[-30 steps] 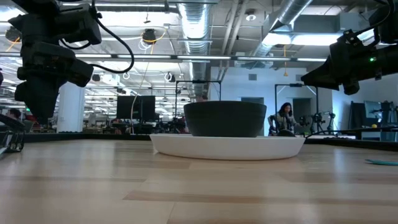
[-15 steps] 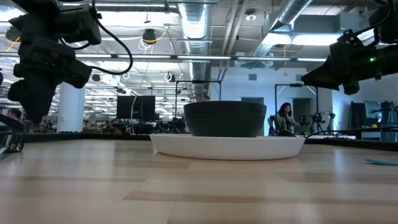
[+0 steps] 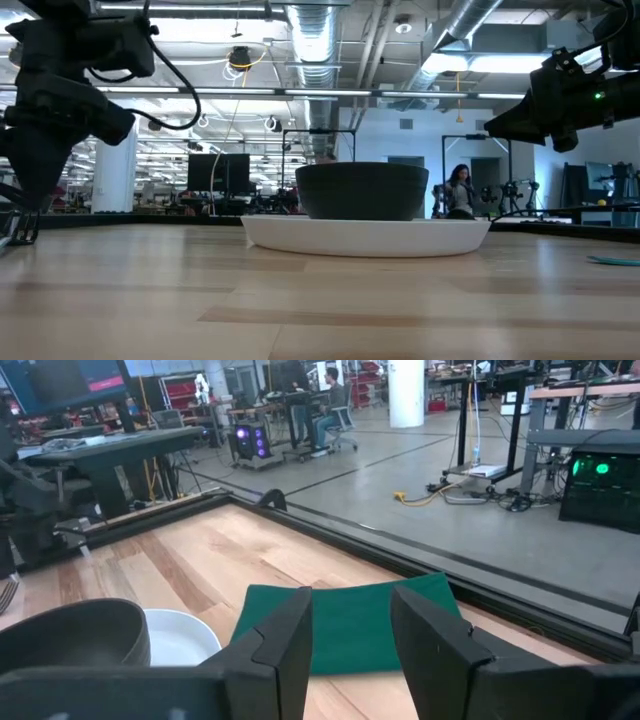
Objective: Set table place
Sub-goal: Put the black bowl on the white plate
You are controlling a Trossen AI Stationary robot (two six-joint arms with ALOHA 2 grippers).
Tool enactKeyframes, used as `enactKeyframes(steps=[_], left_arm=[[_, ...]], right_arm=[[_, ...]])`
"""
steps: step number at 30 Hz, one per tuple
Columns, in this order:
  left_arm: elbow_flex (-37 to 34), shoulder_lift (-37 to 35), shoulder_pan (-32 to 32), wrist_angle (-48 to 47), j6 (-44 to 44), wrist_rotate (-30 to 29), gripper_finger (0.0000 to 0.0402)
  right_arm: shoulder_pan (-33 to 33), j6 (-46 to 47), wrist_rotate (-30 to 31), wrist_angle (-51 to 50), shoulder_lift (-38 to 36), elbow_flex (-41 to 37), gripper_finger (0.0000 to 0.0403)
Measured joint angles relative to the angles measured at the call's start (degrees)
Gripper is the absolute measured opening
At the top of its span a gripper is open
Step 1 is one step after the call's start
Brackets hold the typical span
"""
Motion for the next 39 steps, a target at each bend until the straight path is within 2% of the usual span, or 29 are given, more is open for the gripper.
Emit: enactKeyframes(steps=[13,29,39], left_arm=[[0.0,0.0,-3.2,1.7,-3.8,0.3,0.0115],[0.0,0.0,-5.3,1.6,-4.4,-1.4,0.0113],[-3.7,0.0,-5.3,5.3,-5.0,0.1,0.0113]], right_arm=[[0.0,0.0,0.0,0.0,0.0,0.0,0.0159],[0.0,0.9,-0.1,0.0,0.0,0.0,0.0159],[0.0,0.9,-0.1,0.0,0.0,0.0,0.0159]])
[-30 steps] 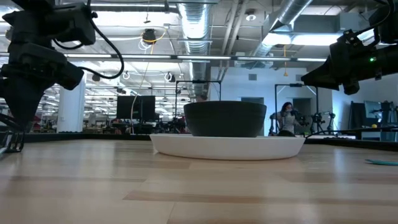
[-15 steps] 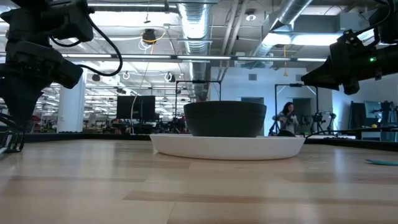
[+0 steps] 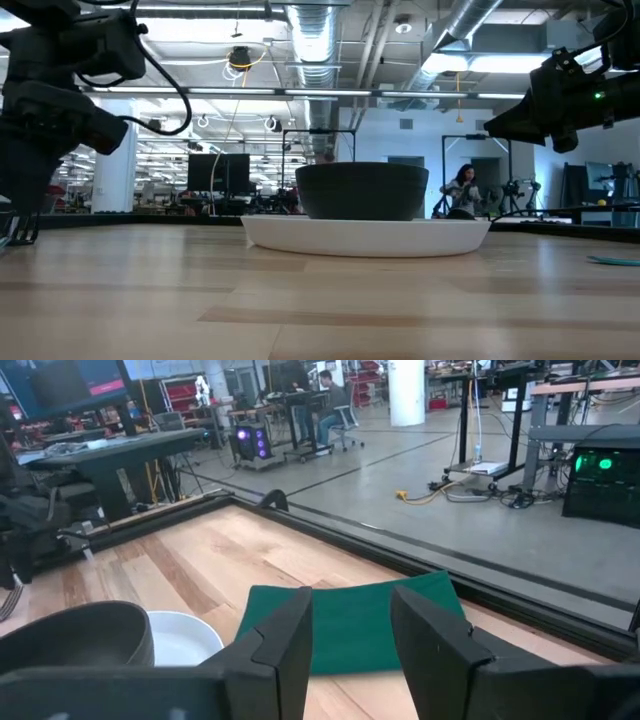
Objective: Set table place
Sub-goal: Put the black bowl on the white plate
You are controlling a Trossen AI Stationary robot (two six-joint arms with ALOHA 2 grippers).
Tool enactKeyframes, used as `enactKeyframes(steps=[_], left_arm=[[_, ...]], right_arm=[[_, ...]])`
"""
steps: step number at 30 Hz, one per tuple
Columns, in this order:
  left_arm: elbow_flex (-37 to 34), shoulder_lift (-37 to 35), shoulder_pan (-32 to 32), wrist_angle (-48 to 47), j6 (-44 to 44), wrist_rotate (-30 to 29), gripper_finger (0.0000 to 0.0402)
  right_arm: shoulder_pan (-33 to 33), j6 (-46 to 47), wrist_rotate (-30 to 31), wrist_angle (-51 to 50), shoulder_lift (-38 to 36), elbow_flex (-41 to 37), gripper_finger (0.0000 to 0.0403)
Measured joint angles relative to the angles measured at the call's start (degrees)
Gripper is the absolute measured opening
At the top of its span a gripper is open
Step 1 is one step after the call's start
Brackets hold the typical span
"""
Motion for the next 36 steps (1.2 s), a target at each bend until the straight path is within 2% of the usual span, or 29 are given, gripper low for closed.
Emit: enactKeyframes(steps=[3,10,19,28,36], left_arm=[[0.0,0.0,0.0,0.8,0.7,1.9,0.0113],[0.0,0.9,0.0,1.2,0.6,1.6,0.0113],[0.0,6.3,0.0,4.4,2.1,2.0,0.0113],[0.0,10.5,0.0,5.3,3.5,4.9,0.0113],[0.0,10.7,0.0,5.4,3.8,2.5,0.0113]], right_arm=[[0.0,0.0,0.0,0.0,0.0,0.0,0.0159],[0.0,0.0,0.0,0.0,0.0,0.0,0.0159],[0.0,0.0,0.0,0.0,0.0,0.0,0.0159],[0.0,0.0,0.0,0.0,0.0,0.0,0.0159],[0.0,0.0,0.0,0.0,0.0,0.0,0.0159]])
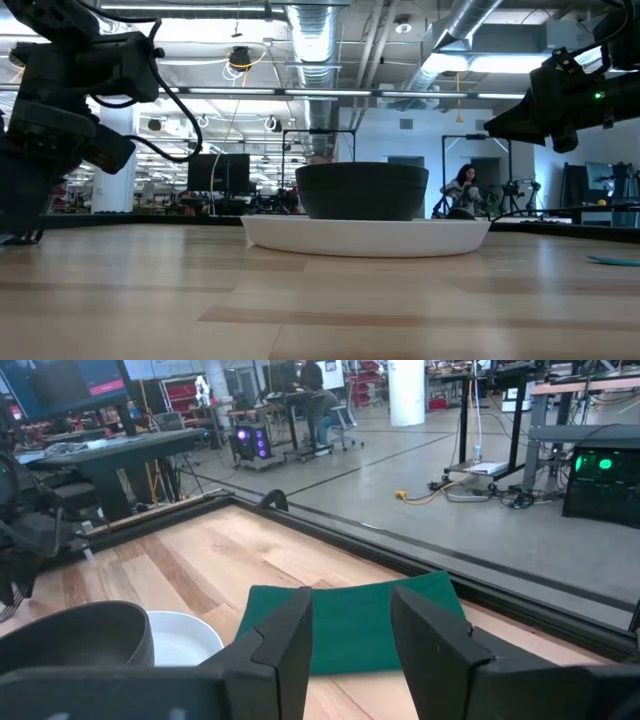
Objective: Set table place
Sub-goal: Put the black bowl on the white plate, then put the blue fork into the black bowl
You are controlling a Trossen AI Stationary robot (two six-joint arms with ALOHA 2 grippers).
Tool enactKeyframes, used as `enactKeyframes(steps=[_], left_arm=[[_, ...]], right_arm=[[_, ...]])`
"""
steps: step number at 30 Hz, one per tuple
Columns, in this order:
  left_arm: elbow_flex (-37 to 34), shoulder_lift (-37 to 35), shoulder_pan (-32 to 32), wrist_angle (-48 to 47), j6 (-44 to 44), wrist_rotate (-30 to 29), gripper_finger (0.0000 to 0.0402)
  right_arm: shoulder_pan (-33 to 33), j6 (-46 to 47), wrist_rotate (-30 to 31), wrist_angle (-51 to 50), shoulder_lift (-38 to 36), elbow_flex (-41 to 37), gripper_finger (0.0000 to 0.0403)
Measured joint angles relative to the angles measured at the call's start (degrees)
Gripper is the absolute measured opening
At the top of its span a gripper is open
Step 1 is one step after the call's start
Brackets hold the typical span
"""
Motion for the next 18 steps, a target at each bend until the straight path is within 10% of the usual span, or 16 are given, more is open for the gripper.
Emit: enactKeyframes(steps=[18], left_arm=[[0.1,0.0,0.0,0.0,-2.2,-0.9,0.0085]], right_arm=[[0.0,0.0,0.0,0.0,0.0,0.0,0.0159]])
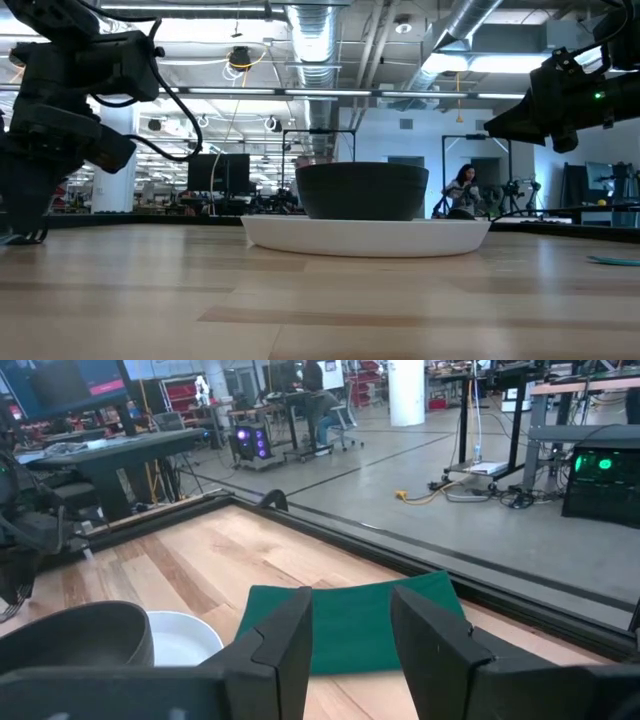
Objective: Set table place
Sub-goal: Put the blue fork into the black bowl
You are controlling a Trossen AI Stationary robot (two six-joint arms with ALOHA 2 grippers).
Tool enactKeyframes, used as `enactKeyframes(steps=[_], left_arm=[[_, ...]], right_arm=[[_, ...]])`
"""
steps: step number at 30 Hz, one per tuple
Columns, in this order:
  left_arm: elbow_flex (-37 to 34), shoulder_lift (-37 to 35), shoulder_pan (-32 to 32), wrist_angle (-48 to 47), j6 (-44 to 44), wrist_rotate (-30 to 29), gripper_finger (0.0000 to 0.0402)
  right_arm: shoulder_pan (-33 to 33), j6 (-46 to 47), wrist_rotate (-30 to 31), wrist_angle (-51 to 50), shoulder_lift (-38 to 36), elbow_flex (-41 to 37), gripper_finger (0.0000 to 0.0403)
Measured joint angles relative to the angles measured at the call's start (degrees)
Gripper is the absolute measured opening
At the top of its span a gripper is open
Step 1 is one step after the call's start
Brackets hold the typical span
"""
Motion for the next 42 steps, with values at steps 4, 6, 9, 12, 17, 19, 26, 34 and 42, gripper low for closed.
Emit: enactKeyframes(steps=[4,6,9,12,17,19,26,34,42], left_arm=[[0.0,0.0,0.0,0.0,0.5,-0.1,0.0085],[0.0,0.0,0.0,0.2,0.5,-0.1,0.0085],[0.0,0.0,0.0,1.2,0.5,-0.1,0.0084],[0.0,0.0,0.0,3.0,0.5,-0.2,0.0084],[-0.1,0.0,0.0,5.2,0.5,-0.2,0.0065],[-0.1,0.0,0.0,6.0,0.5,0.0,0.0046],[0.0,0.0,0.0,12.7,1.4,0.6,0.0008],[3.2,-0.1,0.7,22.0,6.1,-3.6,0.0001],[13.0,-0.1,2.1,22.1,14.0,-2.8,0.0001]], right_arm=[[0.0,0.0,0.0,0.0,0.0,0.0,0.0159],[0.0,0.0,0.0,0.0,0.0,0.0,0.0159],[0.0,0.0,0.0,0.0,0.0,0.0,0.0159],[0.0,0.0,0.0,0.0,0.0,0.0,0.0159],[0.0,0.0,0.0,0.0,0.0,0.0,0.0159],[0.0,0.0,0.0,0.0,0.0,0.0,0.0159],[0.0,-0.5,0.0,0.0,0.0,0.0,0.0159],[0.0,-0.5,0.0,0.0,0.0,0.0,0.0159],[0.0,0.9,0.0,0.0,0.0,0.0,0.0159]])
